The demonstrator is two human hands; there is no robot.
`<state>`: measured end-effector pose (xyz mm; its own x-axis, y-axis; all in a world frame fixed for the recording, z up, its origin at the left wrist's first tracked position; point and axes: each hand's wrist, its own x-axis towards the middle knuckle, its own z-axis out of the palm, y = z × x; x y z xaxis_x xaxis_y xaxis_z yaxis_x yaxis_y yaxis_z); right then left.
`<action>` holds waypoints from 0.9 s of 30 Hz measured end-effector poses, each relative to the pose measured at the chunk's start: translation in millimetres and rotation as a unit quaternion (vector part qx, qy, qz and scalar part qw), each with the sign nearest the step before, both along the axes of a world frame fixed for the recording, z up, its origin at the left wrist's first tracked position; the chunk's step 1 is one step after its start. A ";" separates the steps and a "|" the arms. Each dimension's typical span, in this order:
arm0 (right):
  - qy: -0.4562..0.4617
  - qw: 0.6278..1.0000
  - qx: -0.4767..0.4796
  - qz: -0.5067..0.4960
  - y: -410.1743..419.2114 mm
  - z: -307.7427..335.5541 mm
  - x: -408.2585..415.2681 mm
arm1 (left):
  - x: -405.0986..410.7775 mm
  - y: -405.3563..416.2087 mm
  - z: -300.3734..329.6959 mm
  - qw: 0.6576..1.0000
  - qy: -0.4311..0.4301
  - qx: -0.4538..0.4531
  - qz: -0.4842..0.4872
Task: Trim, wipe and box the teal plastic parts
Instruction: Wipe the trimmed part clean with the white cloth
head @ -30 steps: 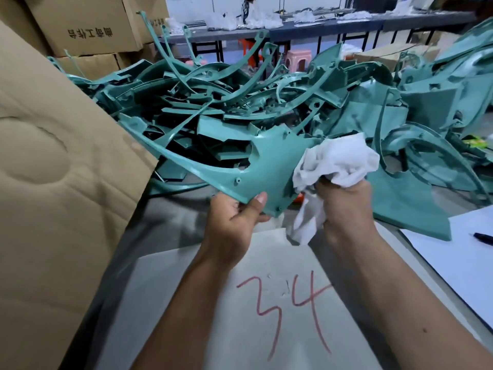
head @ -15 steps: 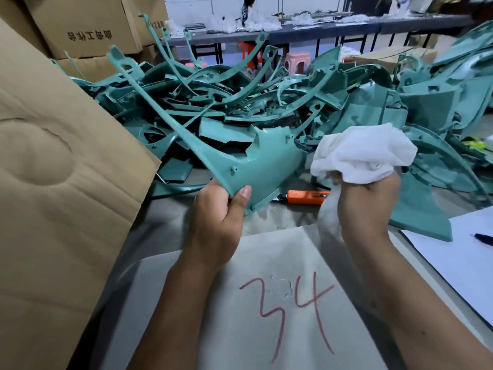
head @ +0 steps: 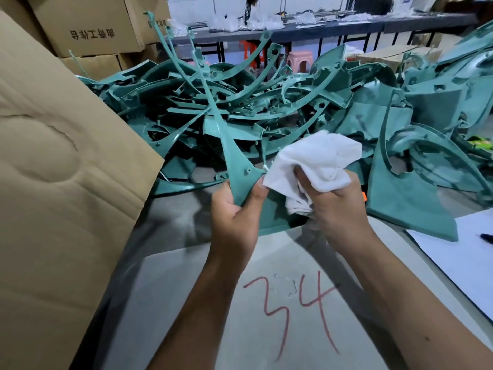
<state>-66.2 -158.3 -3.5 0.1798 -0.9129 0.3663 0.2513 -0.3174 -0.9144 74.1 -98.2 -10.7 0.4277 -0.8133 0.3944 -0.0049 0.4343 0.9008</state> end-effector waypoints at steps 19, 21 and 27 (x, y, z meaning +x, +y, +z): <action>-0.065 0.992 0.072 0.082 12.3 5.5 9.4 | 15.6 6.1 22.6 0.991 0.076 -0.073 0.086; 0.044 0.997 -0.008 0.058 9.5 0.5 8.5 | 17.5 5.0 21.3 0.989 0.077 -0.063 0.108; 0.185 0.946 -0.163 -0.209 0.4 -5.8 6.9 | 11.2 2.4 23.5 0.984 0.133 -0.050 0.109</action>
